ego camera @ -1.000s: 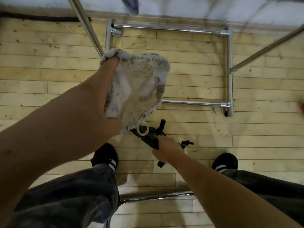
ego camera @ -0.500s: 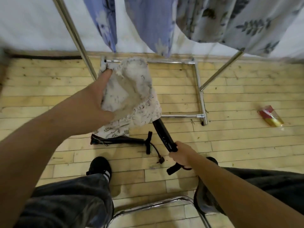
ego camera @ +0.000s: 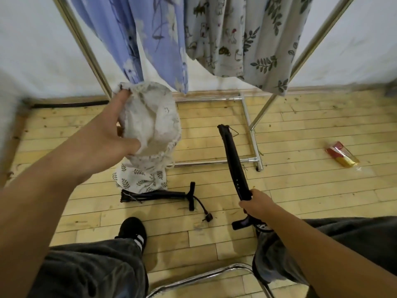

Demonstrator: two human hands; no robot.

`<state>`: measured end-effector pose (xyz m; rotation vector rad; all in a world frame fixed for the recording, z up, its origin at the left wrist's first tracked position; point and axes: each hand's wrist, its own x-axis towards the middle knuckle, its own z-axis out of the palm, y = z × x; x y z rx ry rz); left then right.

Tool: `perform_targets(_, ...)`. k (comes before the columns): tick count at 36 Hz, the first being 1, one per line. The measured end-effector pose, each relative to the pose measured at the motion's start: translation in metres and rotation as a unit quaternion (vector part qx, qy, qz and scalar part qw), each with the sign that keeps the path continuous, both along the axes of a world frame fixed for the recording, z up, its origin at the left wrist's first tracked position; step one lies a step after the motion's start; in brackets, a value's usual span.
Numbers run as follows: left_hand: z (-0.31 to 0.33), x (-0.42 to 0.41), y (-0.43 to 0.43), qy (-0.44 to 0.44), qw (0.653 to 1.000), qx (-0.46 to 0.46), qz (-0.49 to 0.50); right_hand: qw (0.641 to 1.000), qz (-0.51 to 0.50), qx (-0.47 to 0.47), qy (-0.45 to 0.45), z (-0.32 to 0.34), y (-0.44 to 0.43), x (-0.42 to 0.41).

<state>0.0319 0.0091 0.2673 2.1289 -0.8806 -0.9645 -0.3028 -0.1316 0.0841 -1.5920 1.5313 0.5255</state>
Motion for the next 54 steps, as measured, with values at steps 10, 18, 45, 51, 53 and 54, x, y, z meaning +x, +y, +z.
perform_targets(10, 0.009, -0.031, 0.002, -0.038, 0.995, 0.07, -0.059, 0.989, -0.074, 0.038, -0.119, 0.049, 0.005, 0.021)
perform_targets(18, 0.001, -0.056, 0.009, -0.047, 0.989, 0.123, -0.06, 0.967, -0.111, 0.07, -0.217, 0.096, 0.008, 0.015)
perform_targets(45, -0.038, -0.159, 0.03, 0.001, 0.988, 0.044, -0.15, 0.85, -0.324, 0.196, -0.367, 0.16, 0.026, -0.02)
perform_targets(51, -0.05, -0.16, 0.028, -0.013, 0.984, 0.059, -0.167, 0.791, -0.381, 0.245, -0.411, 0.163, 0.02, -0.025)
perform_targets(53, -0.053, -0.161, 0.028, -0.017, 0.982, 0.063, -0.176, 0.771, -0.391, 0.266, -0.426, 0.164, 0.019, -0.027)
perform_targets(54, -0.054, -0.161, 0.027, -0.016, 0.981, 0.062, -0.181, 0.765, -0.393, 0.274, -0.431, 0.166, 0.019, -0.027)
